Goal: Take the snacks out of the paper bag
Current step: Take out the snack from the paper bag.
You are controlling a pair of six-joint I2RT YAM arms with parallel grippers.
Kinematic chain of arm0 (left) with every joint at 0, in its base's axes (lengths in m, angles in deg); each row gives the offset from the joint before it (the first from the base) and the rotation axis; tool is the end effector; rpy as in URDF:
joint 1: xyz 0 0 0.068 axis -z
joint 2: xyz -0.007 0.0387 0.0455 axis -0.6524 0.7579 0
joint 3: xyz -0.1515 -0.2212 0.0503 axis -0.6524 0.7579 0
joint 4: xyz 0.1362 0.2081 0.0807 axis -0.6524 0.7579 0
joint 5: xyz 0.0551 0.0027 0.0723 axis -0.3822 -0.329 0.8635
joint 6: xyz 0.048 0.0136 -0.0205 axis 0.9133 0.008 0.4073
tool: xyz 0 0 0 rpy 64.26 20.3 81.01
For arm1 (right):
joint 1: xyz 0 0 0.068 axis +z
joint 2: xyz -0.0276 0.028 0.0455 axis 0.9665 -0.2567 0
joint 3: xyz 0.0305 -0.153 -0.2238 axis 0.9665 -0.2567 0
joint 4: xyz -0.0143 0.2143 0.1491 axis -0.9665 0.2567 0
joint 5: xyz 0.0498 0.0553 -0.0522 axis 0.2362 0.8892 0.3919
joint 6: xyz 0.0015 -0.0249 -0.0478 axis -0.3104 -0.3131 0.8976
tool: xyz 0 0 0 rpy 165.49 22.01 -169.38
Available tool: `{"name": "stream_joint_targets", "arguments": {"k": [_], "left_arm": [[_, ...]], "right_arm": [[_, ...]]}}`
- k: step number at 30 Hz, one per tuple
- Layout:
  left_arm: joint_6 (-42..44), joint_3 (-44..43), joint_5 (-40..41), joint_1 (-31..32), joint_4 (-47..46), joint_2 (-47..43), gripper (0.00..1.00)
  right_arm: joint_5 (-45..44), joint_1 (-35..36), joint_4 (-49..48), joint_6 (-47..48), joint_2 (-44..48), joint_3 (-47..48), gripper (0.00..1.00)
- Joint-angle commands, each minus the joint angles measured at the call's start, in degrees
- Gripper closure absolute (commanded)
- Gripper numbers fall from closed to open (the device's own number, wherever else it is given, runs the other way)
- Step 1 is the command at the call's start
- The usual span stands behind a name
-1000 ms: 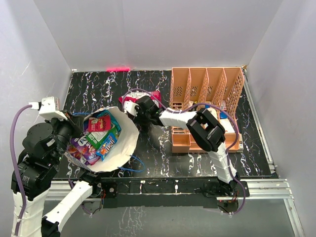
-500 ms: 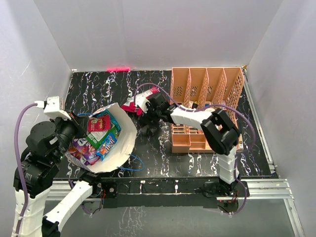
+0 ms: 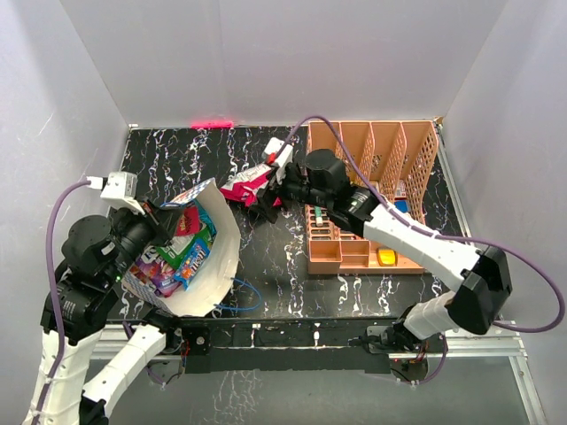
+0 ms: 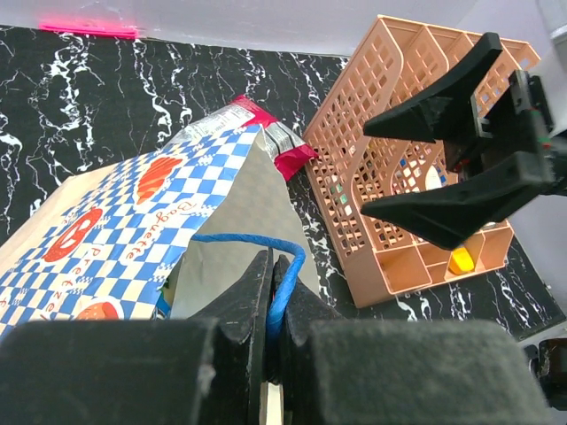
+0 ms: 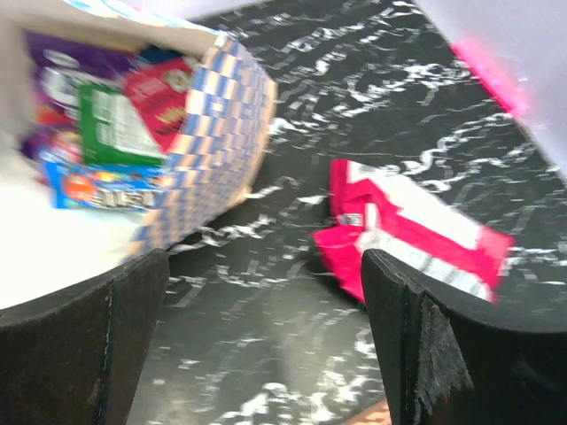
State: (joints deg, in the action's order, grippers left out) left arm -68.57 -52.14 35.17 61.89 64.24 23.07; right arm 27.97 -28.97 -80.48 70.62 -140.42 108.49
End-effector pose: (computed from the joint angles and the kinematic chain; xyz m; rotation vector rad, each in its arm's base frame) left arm 0.0745 -0.0295 0.4386 0.0317 1.6858 -0.5563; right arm 0.2285 0.2514 0.3600 -1.0926 1.5967 0.6599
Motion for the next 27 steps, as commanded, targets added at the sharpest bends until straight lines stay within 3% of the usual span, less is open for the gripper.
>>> {"name": "stream_joint_targets", "arguments": {"k": [1,4,7,13,21,27], "left_arm": [[-1.73,1.65,-2.3,0.11,-6.56,-2.49,1.0],[-2.5,3.61,-4.3,0.15,-10.05,-3.76,1.0],[-3.39,6.26,-7.51,0.1,-14.53,-5.54,1.0],[-4.16,8.08,-6.86,0.1,-14.72,-7.57,1.0],[-4.91,9.18,-7.07,0.1,-14.44,-8.4,1.0],[-4.39,9.39,-7.22,0.16,-13.25,-9.67,1.0]], "right_arm": [[9.06,0.1,-8.49,-20.19,5.17,-3.87,0.06],[8.96,4.69,-18.98,-25.36,8.5,-10.81,0.07],[0.46,11.05,-25.11,-26.95,8.75,-14.88,0.07],[-25.21,13.07,-14.9,-40.5,2.56,-11.46,0.09],[-22.86,13.09,-15.73,-43.59,-4.88,-8.5,0.27],[-33.2,12.94,-10.8,-46.52,-5.85,-10.07,0.41]]}}
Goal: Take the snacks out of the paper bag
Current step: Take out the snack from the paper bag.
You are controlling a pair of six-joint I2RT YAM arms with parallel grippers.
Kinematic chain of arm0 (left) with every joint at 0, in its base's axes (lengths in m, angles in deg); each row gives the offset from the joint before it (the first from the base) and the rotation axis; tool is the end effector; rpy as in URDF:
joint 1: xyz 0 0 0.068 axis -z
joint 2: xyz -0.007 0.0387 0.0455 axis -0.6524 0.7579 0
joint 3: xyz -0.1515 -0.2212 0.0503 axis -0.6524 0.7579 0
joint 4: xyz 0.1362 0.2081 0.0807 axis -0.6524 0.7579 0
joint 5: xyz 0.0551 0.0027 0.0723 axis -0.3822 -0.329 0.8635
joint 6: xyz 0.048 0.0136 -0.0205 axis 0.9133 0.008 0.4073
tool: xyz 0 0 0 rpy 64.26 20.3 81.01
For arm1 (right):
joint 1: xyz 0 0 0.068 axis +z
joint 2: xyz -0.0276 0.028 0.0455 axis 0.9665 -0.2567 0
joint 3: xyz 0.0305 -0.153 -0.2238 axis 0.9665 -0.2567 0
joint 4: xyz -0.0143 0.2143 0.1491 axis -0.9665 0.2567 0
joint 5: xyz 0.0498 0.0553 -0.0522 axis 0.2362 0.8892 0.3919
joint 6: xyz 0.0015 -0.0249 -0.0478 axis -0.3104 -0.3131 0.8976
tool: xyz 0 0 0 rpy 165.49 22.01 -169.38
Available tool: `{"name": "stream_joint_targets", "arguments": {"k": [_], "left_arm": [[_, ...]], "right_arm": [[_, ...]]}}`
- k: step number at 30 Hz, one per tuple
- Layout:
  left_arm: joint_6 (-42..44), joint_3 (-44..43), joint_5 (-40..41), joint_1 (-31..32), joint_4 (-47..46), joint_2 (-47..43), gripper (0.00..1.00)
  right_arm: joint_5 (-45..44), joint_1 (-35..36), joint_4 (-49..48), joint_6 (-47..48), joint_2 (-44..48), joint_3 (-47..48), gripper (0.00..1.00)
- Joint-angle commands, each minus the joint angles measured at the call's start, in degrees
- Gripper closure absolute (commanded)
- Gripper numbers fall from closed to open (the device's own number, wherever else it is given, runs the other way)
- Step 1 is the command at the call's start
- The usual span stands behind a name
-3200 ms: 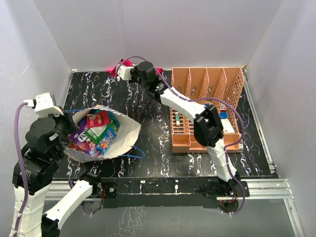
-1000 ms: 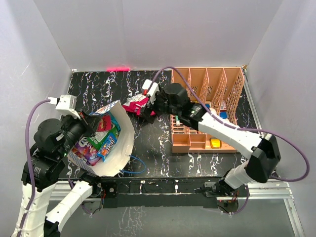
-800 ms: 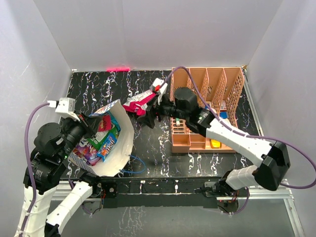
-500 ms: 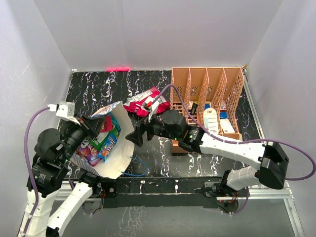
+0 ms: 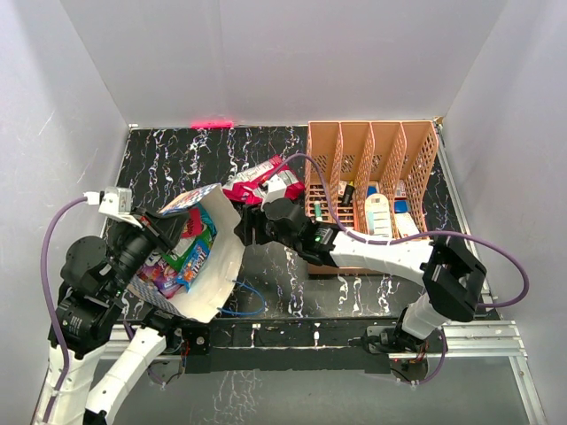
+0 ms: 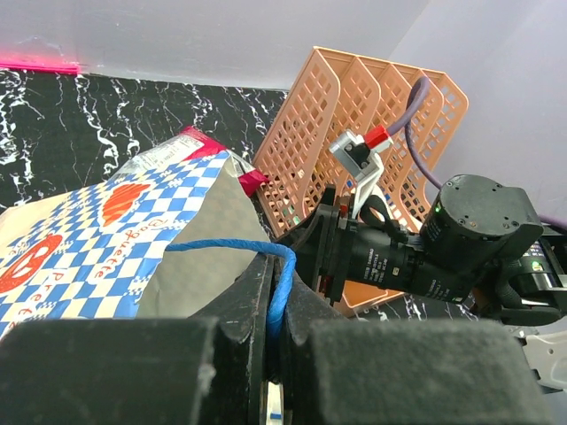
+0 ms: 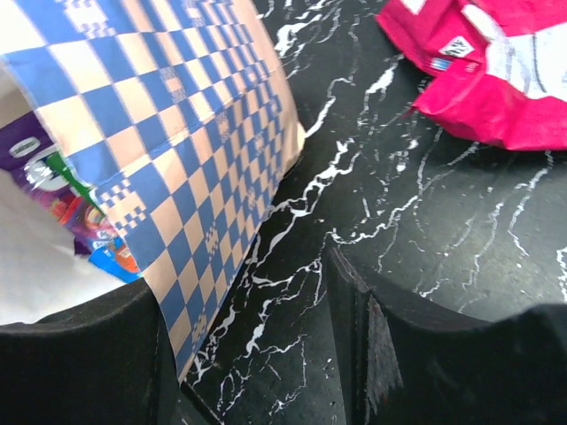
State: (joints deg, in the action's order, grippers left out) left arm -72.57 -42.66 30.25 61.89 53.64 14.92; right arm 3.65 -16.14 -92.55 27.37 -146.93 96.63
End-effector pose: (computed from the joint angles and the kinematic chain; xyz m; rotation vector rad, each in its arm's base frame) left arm 0.0599 -0.0271 0.4198 0.0486 1.5352 -0.7073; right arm 0.1898 0.3048 0.2706 -0.3917 2.0643 0.8403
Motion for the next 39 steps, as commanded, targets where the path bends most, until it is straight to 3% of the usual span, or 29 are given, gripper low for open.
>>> {"name": "stream_joint_targets", "arguments": {"k": [1,6,10,16,23,28,30,36,39], "left_arm": [[-0.32,0.0,-2.06,0.15,-2.22,-1.94,1.0],[0.11,0.8,-1.28,0.15,-0.39,-4.22,1.0],[-0.24,0.89,-2.45,0.1,0.57,-4.55,1.0],[-0.47,0.95,-5.28,0.11,-0.04,-5.07,1.0],[2.37,1.14,-7.33,0.11,1.89,-5.7,1.0],[5.03,0.44,-7.24,0.1,4.18,-6.64,1.0],[5.34,1.08,-7.39,0.1,3.96,-7.48,1.0],[1.53,4.66,-8.49,0.1,-1.53,-10.13,1.0],[-0.09,5.28,-8.99,0.1,-3.89,-10.1,1.0]], "right_arm": [[-9.85,-0.03,1.78,-3.27,0.66,0.98,0.41],[-10.78,-1.4,2.4,-2.81,0.56,-2.59,0.43],[-6.82,-1.41,1.7,5.17,1.51,-2.04,0.4],[6.18,0.48,1.99,28.62,7.86,-0.23,0.28],[30.05,4.37,4.63,55.89,16.81,-0.26,0.2],[33.49,9.71,-0.28,68.28,12.67,0.37,0.16],[32.6,10.77,-5.58,69.76,8.81,1.32,0.18],[27.32,11.33,-24.12,69.18,-5.53,4.28,0.39],[25.46,11.31,-26.66,70.5,-12.65,7.48,0.44]]}}
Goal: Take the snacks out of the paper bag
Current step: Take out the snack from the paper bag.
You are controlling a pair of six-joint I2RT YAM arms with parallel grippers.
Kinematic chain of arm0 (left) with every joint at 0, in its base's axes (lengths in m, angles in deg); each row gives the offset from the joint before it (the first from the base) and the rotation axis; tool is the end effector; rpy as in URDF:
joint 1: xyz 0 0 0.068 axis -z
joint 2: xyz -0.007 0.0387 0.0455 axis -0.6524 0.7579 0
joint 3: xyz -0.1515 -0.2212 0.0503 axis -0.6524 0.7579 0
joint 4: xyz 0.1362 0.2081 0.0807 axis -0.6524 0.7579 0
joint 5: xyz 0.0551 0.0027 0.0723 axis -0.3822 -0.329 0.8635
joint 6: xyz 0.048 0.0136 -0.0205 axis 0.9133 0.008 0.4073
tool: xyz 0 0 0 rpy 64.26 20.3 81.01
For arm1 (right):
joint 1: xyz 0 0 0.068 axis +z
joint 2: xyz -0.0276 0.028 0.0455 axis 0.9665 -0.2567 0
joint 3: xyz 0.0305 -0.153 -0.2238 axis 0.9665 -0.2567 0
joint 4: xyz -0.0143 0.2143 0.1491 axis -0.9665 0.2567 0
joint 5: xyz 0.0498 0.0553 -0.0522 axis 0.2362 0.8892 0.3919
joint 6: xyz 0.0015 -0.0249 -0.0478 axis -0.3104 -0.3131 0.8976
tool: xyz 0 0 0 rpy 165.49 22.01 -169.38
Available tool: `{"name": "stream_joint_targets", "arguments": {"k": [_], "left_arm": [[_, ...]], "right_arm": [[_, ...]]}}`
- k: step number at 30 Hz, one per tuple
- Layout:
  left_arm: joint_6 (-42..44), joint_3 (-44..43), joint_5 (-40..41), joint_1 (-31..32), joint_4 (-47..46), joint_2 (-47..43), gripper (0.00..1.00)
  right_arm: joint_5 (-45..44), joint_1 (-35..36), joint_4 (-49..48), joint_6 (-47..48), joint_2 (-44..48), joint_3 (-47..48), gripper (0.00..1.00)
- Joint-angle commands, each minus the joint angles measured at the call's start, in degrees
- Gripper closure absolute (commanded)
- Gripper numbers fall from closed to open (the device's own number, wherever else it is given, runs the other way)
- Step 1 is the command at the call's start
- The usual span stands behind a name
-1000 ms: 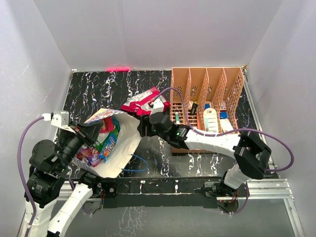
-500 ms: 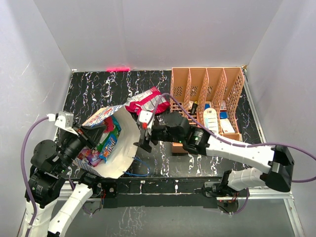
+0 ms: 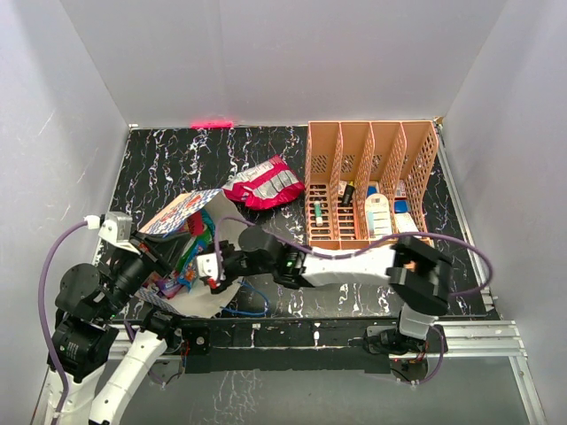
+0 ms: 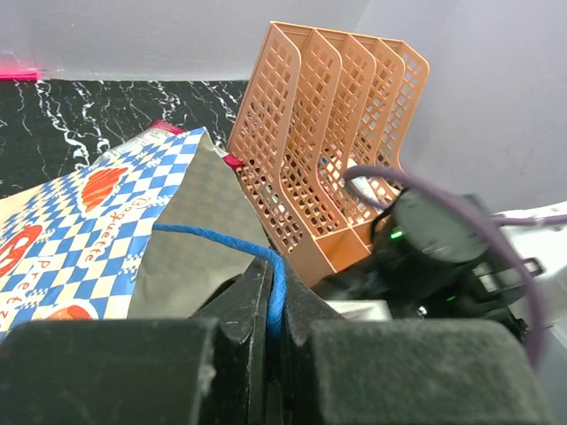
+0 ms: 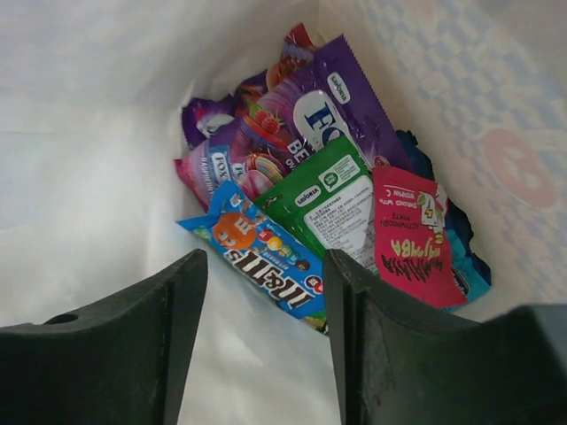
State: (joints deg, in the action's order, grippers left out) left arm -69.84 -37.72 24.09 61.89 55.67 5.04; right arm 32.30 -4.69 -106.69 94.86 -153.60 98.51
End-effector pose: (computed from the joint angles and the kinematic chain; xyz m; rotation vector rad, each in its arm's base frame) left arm 0.0270 -0.0184 0.3971 0.1775 1.4803 -0.7530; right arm 0.1188 0.3698 0.2663 -1.6439 0.9253 0.7334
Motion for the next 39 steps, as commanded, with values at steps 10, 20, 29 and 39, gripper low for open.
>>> {"name": "stream_joint_targets", "arguments": {"k": [10,20,29,39], "left_arm": [[-2.74,1.04,-4.56,0.16,-6.9,-0.36,1.0],[-2.12,0.89,-3.99,0.1,-4.13,-2.79,1.0],[-1.69,0.34,-2.41,0.11,-1.83,-4.29,1.0],[-1.88,0.08,-1.54,0.12,-1.41,-4.38,1.0]], "right_arm": [[-3.51,-0.28,-10.79,5.69,-21.53,17.64,0.47],[-2.36,-3.03,-5.54,8.94,-29.49,26.05,0.22],[1.66,-5.21,0.07,16.88,-30.79,27.8,0.03],[6.18,-5.48,11.04,24.06,-31.98,30.73,0.21]]}}
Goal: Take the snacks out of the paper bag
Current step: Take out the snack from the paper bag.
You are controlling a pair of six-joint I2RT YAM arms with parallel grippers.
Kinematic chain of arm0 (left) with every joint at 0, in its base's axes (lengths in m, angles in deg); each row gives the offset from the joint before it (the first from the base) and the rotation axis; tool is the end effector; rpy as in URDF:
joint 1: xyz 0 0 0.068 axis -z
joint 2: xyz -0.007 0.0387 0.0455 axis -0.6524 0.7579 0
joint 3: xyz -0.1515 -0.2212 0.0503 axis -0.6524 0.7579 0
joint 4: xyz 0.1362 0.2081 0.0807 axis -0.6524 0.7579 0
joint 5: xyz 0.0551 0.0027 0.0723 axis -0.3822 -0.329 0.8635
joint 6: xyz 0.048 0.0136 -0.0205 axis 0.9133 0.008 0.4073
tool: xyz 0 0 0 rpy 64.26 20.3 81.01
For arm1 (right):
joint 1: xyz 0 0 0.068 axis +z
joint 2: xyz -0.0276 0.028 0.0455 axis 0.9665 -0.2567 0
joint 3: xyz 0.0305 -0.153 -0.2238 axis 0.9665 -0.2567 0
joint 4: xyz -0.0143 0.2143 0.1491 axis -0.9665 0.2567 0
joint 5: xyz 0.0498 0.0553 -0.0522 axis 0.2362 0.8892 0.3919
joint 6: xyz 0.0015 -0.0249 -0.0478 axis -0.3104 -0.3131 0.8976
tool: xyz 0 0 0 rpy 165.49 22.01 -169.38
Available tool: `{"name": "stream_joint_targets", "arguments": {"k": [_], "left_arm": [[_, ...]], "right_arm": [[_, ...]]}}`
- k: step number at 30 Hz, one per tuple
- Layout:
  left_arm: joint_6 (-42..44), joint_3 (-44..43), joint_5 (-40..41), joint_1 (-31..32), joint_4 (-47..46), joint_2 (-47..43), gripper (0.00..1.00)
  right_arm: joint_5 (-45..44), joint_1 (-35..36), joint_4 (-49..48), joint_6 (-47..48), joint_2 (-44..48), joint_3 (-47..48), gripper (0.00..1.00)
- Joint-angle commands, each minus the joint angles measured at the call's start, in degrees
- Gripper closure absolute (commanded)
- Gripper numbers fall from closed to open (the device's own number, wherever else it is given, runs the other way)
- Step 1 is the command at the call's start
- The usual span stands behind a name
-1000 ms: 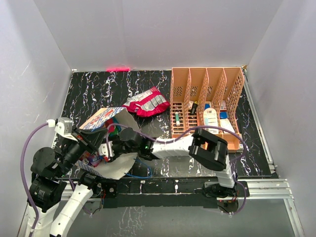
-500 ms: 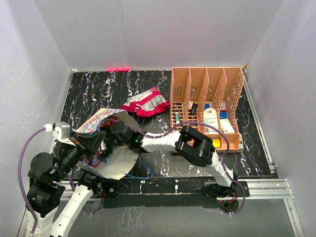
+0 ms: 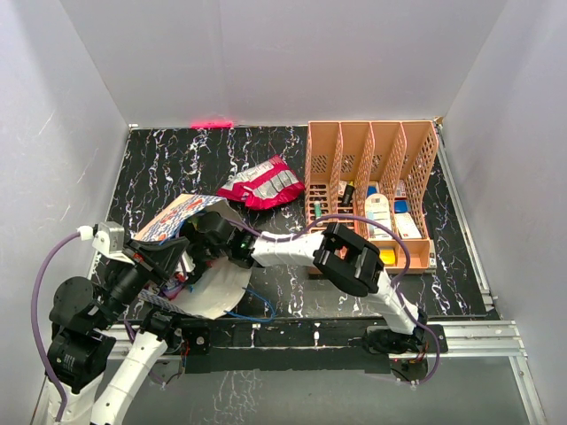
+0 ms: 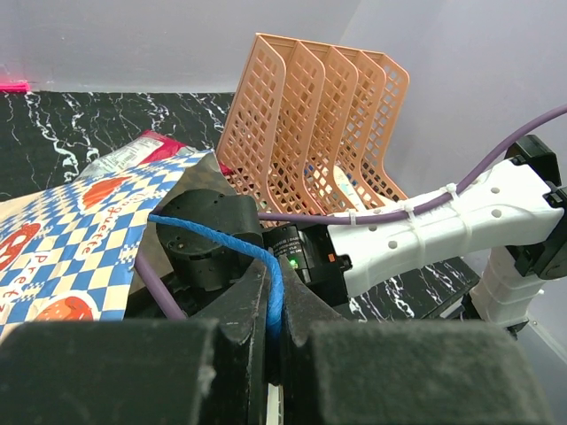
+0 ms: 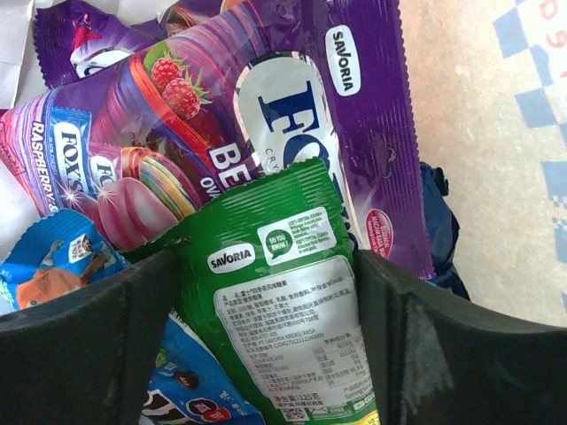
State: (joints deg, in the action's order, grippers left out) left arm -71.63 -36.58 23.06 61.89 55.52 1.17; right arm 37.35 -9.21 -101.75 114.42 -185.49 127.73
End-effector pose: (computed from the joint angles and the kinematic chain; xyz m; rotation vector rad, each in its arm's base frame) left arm 0.0129 -0.0136 0.3925 0.1738 1.4347 -0.7950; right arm 0.1959 0.4747 0.1889 -1.8395 0.7107 0.5440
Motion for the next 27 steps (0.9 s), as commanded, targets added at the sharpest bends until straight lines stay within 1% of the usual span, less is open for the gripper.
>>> {"name": "stream_joint_targets", "arguments": {"k": [1,4,5,6,7,11,14,21,27], "left_arm": [[-0.08,-1.06,-0.12,0.11,-1.11,-0.67,1.0],[-0.13,-1.14,1.54,0.11,-0.65,-0.99,1.0],[-0.07,-1.15,1.97,0.11,-0.36,-0.96,1.0],[0.0,-1.27,2.46,0.12,-0.15,-1.05,1.0],[0.02,-1.26,2.93,0.1,0.04,-1.08,1.0],[-0.06,-1.12,4.26,0.11,0.21,-1.26,1.0],[-0.51,-0.82,5.18,0.15,0.3,-1.44,1.0],[-2.49,-0.69,8.58,0.17,1.04,-1.54,1.0],[-2.7,-0.42,9.67,0.1,0.39,-1.49,1.0]], "right_arm": [[1.2,-0.97,5.78,4.39,0.62,0.82,0.28],[-0.27,-0.96,5.67,3.18,2.36,-0.67,0.5],[-0.7,-0.96,6.03,2.72,2.89,-0.85,0.58],[-1.29,-0.96,5.77,1.85,3.49,-1.39,0.71],[-1.78,-0.96,5.22,0.77,4.1,-2.02,0.77],[-3.04,-0.87,1.84,-2.17,7.04,-5.5,0.83],[-5.7,-0.79,-2.13,-6.19,9.12,-7.11,0.92],[-9.88,-0.78,-13.16,-17.31,15.18,-12.86,0.93],[-12.01,-0.78,-18.83,-24.98,20.37,-16.75,0.93]]}}
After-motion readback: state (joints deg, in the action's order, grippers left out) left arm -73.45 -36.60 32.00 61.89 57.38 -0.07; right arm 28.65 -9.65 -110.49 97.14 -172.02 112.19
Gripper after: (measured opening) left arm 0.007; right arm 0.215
